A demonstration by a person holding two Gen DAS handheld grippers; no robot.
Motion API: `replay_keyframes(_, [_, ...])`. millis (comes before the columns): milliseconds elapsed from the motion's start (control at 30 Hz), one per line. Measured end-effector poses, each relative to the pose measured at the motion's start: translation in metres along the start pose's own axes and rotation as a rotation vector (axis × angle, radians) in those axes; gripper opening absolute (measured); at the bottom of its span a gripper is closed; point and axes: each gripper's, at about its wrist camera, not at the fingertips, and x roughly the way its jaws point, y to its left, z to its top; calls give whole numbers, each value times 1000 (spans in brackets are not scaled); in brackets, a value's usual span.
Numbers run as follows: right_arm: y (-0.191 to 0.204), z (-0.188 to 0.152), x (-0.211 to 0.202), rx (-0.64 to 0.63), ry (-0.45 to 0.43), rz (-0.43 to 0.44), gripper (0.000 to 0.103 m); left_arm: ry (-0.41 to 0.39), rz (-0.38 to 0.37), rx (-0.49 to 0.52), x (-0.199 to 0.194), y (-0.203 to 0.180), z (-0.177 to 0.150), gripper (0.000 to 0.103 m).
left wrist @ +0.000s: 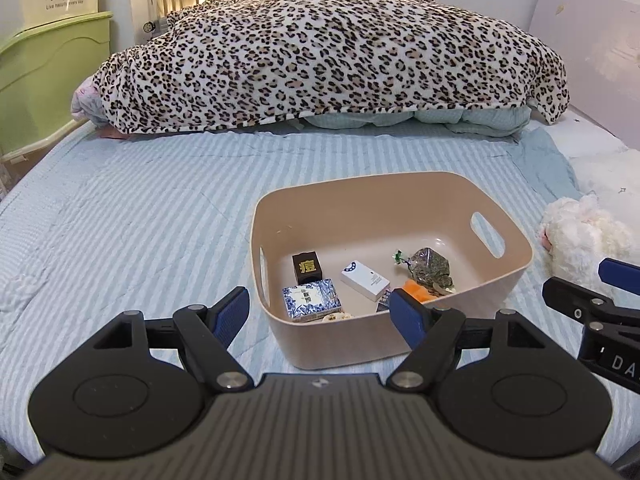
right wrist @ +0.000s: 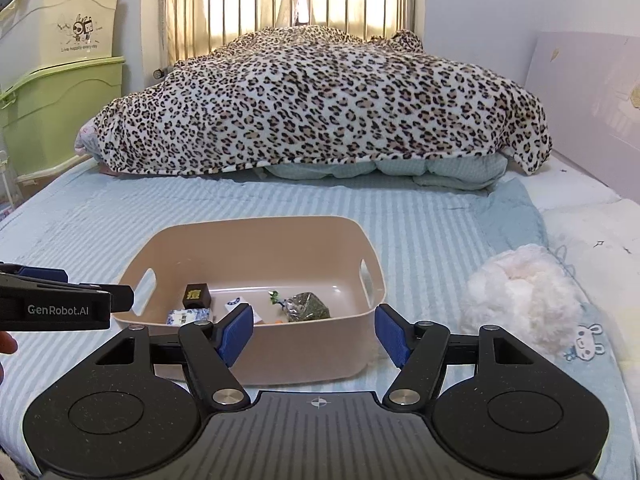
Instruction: Organize objects
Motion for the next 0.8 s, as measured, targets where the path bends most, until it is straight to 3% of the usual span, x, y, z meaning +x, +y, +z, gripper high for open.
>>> replay_keyframes(800, [7, -35, -69, 0, -55, 11, 76, -7, -11, 4, -66, 9, -47, 78])
